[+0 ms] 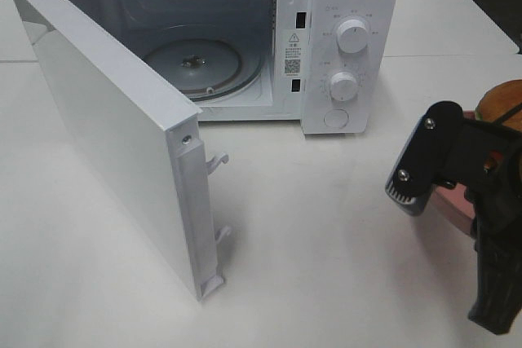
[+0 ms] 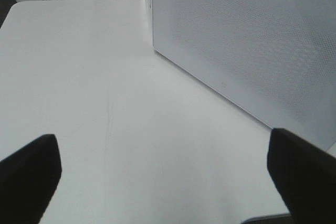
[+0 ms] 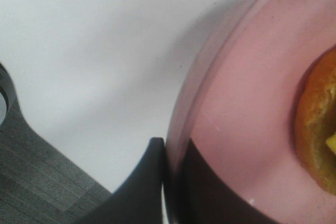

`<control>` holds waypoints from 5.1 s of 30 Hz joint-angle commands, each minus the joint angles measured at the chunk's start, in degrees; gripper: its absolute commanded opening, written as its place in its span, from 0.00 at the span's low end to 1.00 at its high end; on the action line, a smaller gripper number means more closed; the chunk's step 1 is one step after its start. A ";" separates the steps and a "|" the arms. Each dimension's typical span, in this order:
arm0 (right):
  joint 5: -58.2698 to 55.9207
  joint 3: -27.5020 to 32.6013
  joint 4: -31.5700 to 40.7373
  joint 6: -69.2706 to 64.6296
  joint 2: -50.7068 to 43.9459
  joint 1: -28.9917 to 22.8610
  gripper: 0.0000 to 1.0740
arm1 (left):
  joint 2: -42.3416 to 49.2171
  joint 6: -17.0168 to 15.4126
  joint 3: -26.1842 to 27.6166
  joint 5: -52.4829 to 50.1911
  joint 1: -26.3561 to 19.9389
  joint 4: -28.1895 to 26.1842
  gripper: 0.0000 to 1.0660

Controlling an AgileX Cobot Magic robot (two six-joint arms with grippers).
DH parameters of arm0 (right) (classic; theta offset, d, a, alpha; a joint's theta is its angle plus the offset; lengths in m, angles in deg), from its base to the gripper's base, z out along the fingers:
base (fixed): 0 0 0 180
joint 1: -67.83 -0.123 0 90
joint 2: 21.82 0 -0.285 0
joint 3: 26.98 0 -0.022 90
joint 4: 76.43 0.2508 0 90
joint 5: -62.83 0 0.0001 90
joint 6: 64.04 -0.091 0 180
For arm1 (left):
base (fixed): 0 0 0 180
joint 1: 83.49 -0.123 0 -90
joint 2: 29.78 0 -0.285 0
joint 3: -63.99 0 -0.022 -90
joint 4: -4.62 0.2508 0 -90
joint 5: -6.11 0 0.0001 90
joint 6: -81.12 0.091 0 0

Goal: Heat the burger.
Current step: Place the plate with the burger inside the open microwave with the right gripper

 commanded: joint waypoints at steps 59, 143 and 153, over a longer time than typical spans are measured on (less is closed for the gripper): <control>1.66 11.06 -1.66 41.08 -23.32 -4.53 0.01 | 0.57 0.00 -0.23 -0.80 0.23 -0.57 0.94; 17.82 10.54 26.13 94.37 -17.70 15.41 0.00 | 0.57 0.00 -0.23 -0.80 0.23 -0.57 0.94; 21.31 4.64 26.13 94.37 -10.26 15.41 0.00 | 0.57 0.00 -0.23 -0.80 0.23 -0.57 0.94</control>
